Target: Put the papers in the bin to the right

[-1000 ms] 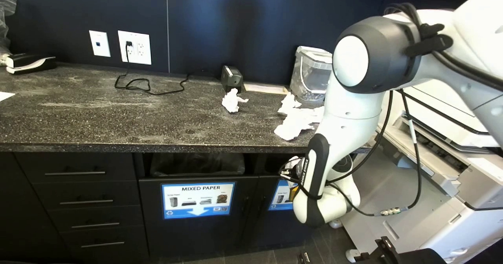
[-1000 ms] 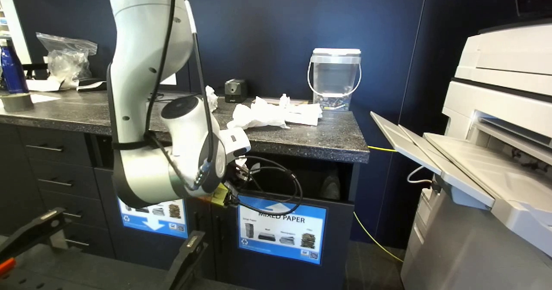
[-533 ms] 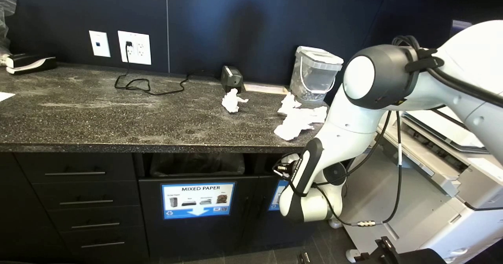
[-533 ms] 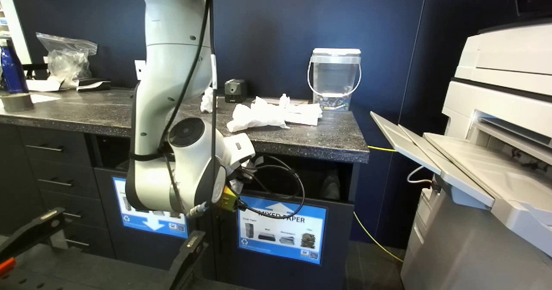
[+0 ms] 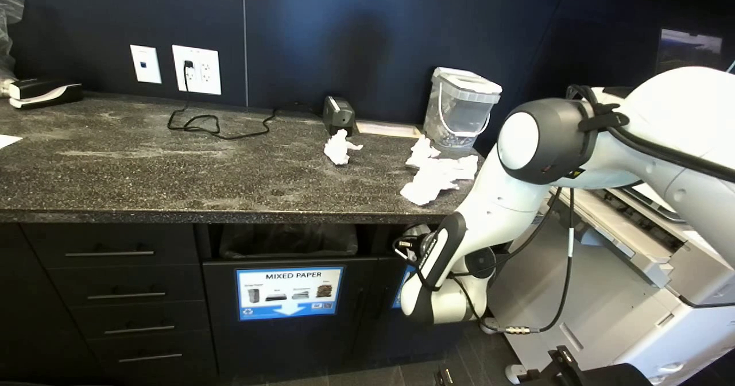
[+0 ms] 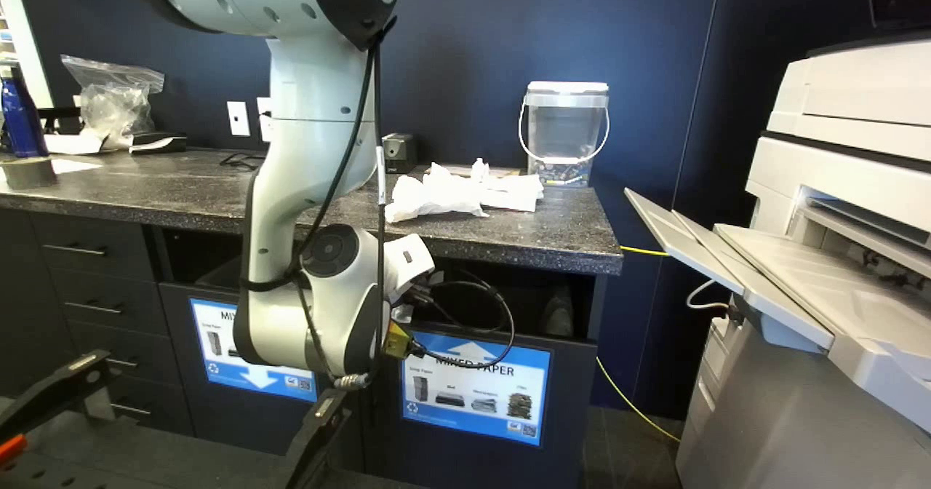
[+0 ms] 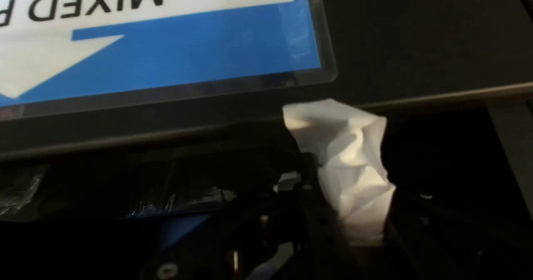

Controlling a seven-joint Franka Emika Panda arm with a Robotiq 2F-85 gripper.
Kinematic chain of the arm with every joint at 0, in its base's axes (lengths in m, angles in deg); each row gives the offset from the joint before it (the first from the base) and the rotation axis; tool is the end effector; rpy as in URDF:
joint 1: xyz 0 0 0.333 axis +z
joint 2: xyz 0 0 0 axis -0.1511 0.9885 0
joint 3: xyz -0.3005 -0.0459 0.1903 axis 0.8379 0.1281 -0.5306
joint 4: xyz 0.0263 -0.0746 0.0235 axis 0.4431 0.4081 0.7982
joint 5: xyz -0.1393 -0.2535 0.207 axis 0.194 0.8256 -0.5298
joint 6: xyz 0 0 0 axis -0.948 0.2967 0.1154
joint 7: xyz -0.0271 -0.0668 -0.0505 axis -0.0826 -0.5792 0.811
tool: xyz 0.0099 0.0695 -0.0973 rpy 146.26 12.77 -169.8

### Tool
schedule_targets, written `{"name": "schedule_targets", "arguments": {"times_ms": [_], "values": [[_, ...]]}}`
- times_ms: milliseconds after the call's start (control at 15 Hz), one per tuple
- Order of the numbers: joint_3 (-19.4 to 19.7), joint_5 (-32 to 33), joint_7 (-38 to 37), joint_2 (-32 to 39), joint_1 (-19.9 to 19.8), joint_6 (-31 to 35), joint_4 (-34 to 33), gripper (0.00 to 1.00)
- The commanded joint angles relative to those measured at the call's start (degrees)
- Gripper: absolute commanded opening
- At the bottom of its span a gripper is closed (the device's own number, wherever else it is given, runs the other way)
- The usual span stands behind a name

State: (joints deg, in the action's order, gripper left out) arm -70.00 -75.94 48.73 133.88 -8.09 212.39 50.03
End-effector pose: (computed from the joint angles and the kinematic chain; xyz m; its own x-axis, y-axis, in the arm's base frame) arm 0.5831 0.0088 -0.0131 0.6121 -0.1028 0.7841 -0.0362 -0.9941 -0.1020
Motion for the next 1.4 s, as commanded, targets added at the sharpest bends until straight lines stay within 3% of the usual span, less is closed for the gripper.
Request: {"name": "schedule_targets", "arguments": {"times_ms": [0, 400, 467, 600, 1067, 1333], "values": [[-1.0, 1.3, 2.3, 4.2, -0.8, 1.1, -7.2, 0.17], [-1.0, 0.6, 3.9, 5.4, -0.3, 0.5, -10.2, 0.17], [-0.9, -0.5, 4.3, 4.9, 0.1, -1.2, -9.8, 0.42], [0.1, -2.0, 6.7, 4.7, 1.7, -2.4, -9.8, 0.47], [1.1, -5.5, 11.2, 3.7, 4.0, -5.7, -9.1, 0.98], [2.8, -11.0, 14.6, 0.1, 6.7, -5.0, -3.8, 1.00]]}}
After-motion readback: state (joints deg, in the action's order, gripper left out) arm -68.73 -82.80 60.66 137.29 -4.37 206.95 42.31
